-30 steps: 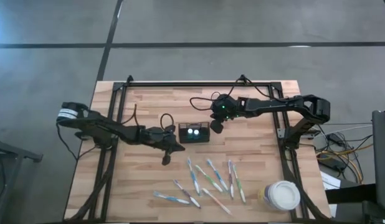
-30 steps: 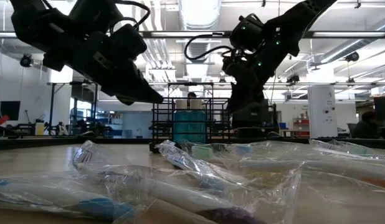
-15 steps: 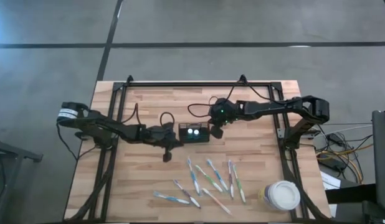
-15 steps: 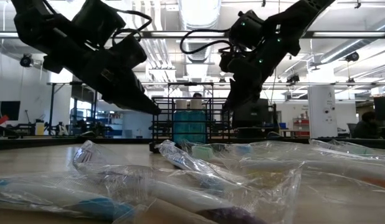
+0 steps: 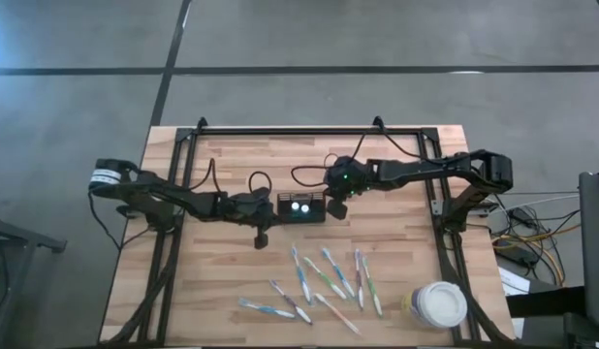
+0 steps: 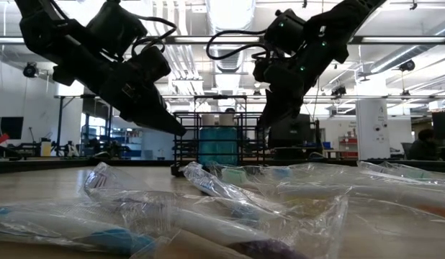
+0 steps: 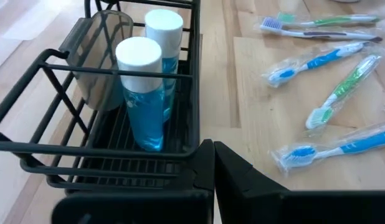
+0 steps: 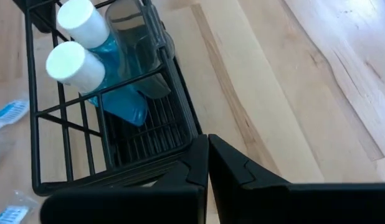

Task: Pick & Place toothbrushing station
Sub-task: Adjust the black wire organizer

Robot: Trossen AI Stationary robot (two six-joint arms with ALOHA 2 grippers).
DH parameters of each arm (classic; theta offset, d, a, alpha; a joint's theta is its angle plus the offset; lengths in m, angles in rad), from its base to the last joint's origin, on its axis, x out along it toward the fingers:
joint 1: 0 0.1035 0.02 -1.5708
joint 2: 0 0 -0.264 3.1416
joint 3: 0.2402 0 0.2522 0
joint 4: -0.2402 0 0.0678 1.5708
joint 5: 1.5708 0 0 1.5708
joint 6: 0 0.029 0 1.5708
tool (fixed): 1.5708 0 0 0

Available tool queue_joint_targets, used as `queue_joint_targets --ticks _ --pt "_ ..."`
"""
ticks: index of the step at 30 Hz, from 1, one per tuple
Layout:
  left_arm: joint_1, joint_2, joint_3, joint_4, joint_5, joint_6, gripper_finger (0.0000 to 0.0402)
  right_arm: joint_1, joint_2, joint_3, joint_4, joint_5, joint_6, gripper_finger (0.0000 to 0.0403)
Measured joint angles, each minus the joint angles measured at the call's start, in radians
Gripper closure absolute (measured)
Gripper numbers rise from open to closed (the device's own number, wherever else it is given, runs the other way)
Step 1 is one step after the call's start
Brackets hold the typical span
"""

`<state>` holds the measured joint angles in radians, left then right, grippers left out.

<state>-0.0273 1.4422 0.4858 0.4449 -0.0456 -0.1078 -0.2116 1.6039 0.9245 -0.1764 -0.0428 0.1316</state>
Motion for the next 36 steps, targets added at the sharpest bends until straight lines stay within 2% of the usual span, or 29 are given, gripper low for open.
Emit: queue_joint_targets --ticks 36 --pt "0.013 -0.001 0.000 -0.019 0.002 0.003 0.0401 0.026 0.000 0.000 -0.049 -0.003 0.048 0.0394"
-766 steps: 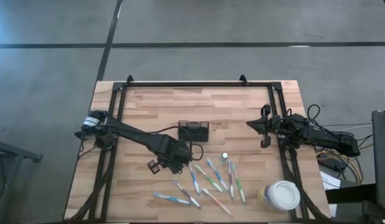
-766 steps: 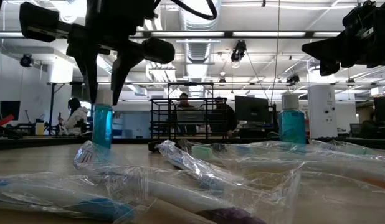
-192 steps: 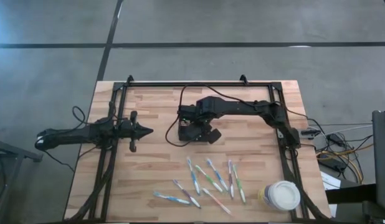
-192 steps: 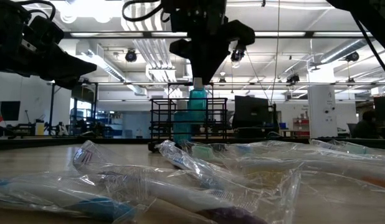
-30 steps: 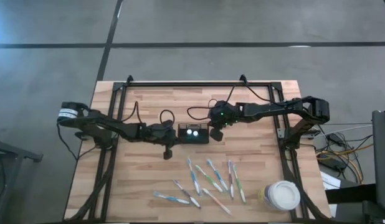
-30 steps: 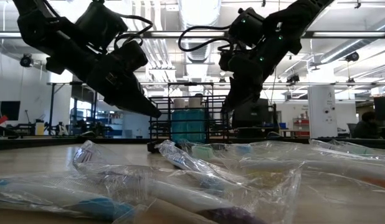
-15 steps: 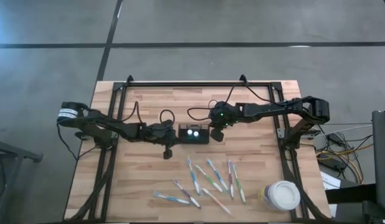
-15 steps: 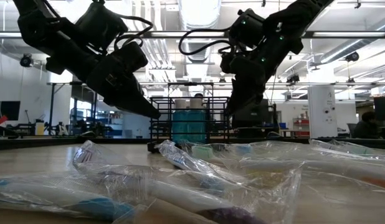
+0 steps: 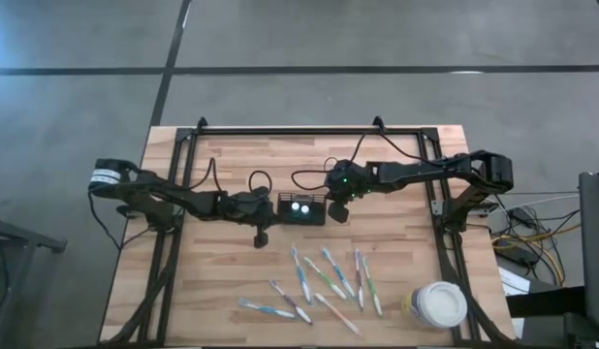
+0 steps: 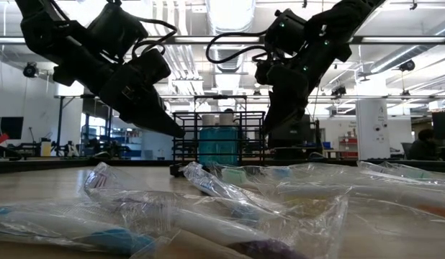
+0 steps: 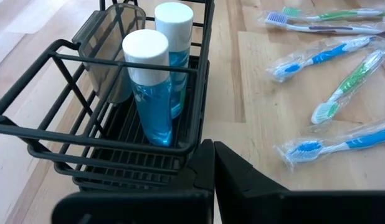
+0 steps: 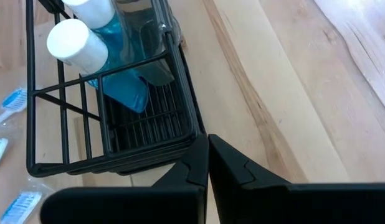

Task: Pick & Place toothbrushing station
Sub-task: Adjust the black wire organizer

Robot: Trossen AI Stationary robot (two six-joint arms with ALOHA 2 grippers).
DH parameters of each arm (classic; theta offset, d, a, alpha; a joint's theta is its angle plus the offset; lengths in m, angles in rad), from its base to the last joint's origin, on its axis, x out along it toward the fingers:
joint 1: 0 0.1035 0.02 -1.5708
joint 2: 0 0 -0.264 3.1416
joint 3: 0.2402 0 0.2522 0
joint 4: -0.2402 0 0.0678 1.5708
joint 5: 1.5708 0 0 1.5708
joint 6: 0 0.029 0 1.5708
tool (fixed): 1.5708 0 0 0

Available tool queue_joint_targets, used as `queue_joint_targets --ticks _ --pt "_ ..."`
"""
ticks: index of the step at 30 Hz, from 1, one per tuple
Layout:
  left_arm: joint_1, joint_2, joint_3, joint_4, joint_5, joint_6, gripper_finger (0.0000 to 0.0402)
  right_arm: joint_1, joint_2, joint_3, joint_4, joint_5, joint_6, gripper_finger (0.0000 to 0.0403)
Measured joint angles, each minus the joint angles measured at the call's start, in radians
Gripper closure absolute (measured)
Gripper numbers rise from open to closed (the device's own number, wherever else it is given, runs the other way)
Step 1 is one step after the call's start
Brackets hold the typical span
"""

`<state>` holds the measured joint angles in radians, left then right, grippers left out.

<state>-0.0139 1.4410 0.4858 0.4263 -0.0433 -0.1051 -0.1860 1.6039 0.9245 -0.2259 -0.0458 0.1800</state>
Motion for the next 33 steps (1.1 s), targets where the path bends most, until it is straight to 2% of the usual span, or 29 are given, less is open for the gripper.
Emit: queue_joint_targets --ticks 12,21,27,33 --pt "0.000 -0.005 0.000 -0.001 0.026 0.059 0.0393 -0.001 -0.007 0.000 0.000 0.015 -0.004 0.0394" --pt "-0.001 -0.052 0.000 -0.003 0.089 0.060 0.0391 -0.002 -0.022 0.000 -0.005 0.019 0.000 0.0394" --pt "-0.011 -0.191 0.000 -0.085 0.191 0.064 0.0393 -0.002 -0.043 0.000 -0.016 0.020 0.004 0.0394" --pt "-0.056 -0.443 0.000 -0.250 0.234 0.151 0.0398 -0.002 -0.108 0.000 -0.068 0.023 0.004 0.0394"
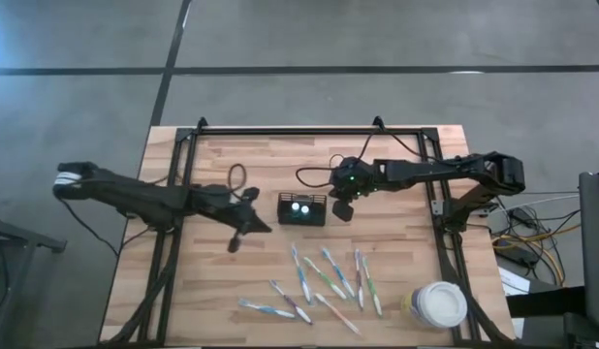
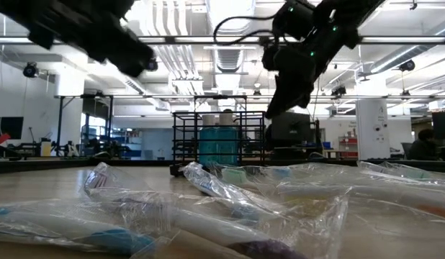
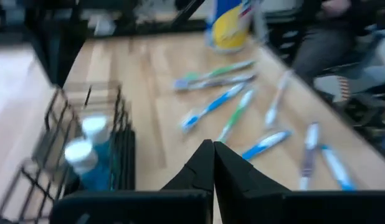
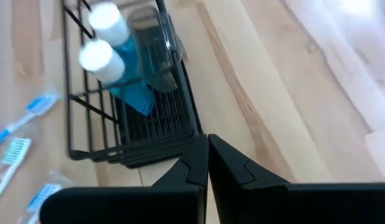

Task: Pick & Place toothbrushing station
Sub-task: Adjust the black wire organizer, then put the right green toothbrush into the black wire organizer

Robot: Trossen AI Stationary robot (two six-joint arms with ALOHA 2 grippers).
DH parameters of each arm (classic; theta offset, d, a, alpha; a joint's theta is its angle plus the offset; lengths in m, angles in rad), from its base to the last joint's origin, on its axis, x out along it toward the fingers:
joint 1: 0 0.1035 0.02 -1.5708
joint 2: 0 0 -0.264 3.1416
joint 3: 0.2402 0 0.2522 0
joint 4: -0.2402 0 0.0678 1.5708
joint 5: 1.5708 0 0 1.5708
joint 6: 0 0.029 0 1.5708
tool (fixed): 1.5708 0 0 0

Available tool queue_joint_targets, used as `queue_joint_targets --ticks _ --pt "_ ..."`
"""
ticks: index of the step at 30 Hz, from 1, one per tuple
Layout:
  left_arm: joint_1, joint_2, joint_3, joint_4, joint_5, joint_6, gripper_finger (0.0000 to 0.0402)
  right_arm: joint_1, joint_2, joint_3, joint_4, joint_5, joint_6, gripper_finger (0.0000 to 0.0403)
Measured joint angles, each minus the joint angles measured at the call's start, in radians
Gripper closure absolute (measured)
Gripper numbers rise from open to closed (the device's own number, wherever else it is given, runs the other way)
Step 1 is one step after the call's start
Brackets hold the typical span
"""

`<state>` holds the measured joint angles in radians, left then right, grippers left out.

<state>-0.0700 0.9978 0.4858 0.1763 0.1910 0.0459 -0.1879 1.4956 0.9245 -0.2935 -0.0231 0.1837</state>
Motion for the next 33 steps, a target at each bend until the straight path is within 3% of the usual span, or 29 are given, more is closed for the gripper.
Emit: queue_joint_targets --ticks 7,13,19,24,30,33 --pt "-0.008 -0.310 -0.070 -0.115 -0.039 0.004 0.0393 0.005 -0.163 0.000 -0.026 0.000 -0.015 0.0394" --pt "-0.008 -0.569 -0.236 -0.115 -0.144 -0.045 0.0397 0.073 -0.349 0.000 -0.006 -0.006 -0.078 0.0394" --pt "-0.007 -0.790 -0.388 -0.067 -0.186 -0.072 0.0398 0.179 -0.524 -0.003 0.083 -0.006 -0.121 0.0394" --pt "-0.007 -0.895 -0.444 -0.064 -0.193 -0.102 0.0396 0.233 -0.605 -0.004 0.033 0.027 -0.055 0.0394" --pt "-0.007 -0.946 -0.447 -0.107 -0.201 -0.108 0.0396 0.313 -0.672 -0.003 -0.122 0.189 0.027 0.0394" --pt "-0.006 -0.948 -0.447 -0.121 -0.201 -0.107 0.0392 0.341 -0.672 0.035 -0.297 0.265 0.100 0.0394"
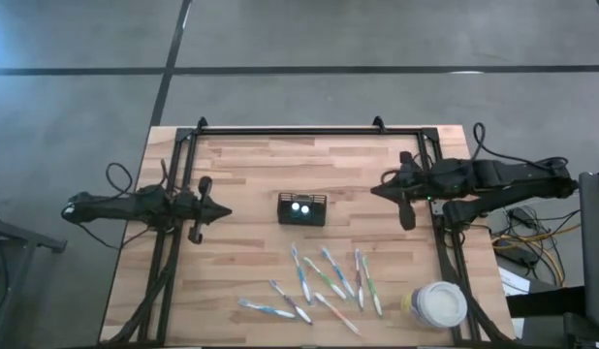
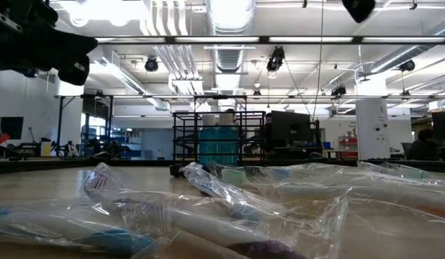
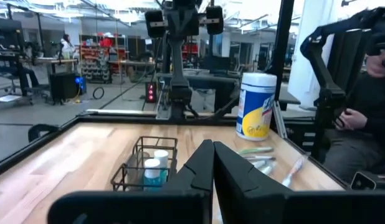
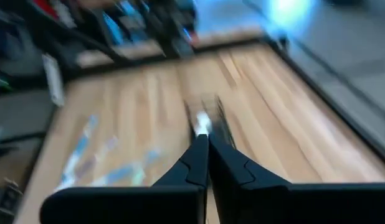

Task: Pick & Place toothbrushing station
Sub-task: Put the right green toothbrush into the black wire organizer

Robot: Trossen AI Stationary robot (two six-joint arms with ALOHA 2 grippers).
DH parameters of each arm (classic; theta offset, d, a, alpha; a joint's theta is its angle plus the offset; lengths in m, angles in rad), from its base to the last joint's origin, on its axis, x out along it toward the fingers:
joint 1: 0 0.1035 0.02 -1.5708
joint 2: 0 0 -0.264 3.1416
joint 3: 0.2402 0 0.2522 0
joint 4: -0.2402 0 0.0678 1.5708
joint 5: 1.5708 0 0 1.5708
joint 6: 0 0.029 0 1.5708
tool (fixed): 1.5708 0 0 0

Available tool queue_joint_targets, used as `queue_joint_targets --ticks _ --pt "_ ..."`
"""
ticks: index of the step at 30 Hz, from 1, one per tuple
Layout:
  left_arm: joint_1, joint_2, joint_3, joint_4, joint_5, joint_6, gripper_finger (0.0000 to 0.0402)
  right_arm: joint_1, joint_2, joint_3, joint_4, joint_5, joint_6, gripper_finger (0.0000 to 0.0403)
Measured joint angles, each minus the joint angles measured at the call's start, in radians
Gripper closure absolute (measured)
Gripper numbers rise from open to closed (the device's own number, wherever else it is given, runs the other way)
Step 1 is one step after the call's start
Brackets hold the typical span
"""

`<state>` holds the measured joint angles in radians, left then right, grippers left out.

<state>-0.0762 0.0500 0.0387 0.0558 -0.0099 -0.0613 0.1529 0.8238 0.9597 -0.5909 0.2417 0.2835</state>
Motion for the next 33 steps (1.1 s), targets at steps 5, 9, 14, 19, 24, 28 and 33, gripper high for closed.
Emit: queue_joint_targets --ticks 5,9,14,19,24,28,33 --pt "0.000 -0.001 0.000 -0.013 0.000 0.025 0.0391 0.060 0.105 0.147 -0.351 0.029 0.223 0.0394" --pt "0.000 -0.001 0.000 -0.013 -0.005 0.046 0.0394 0.126 0.255 0.288 -0.574 0.028 0.372 0.0394" --pt "0.000 -0.001 0.000 -0.013 -0.009 0.059 0.0391 0.214 0.450 0.451 -0.747 0.014 0.562 0.0394" --pt "0.000 -0.001 0.000 -0.022 -0.009 0.073 0.0392 0.281 0.601 0.543 -0.794 -0.004 0.644 0.0394" --pt "0.000 -0.001 0.000 -0.048 -0.010 0.084 0.0393 0.288 0.712 0.561 -0.777 -0.116 0.714 0.0379" --pt "0.000 -0.001 0.000 -0.058 -0.010 0.085 0.0391 0.288 0.787 0.559 -0.741 -0.213 0.705 0.0329" --pt "0.000 -0.001 0.000 -0.064 -0.010 0.085 0.0392 0.286 0.852 0.558 -0.736 -0.251 0.708 0.0252"
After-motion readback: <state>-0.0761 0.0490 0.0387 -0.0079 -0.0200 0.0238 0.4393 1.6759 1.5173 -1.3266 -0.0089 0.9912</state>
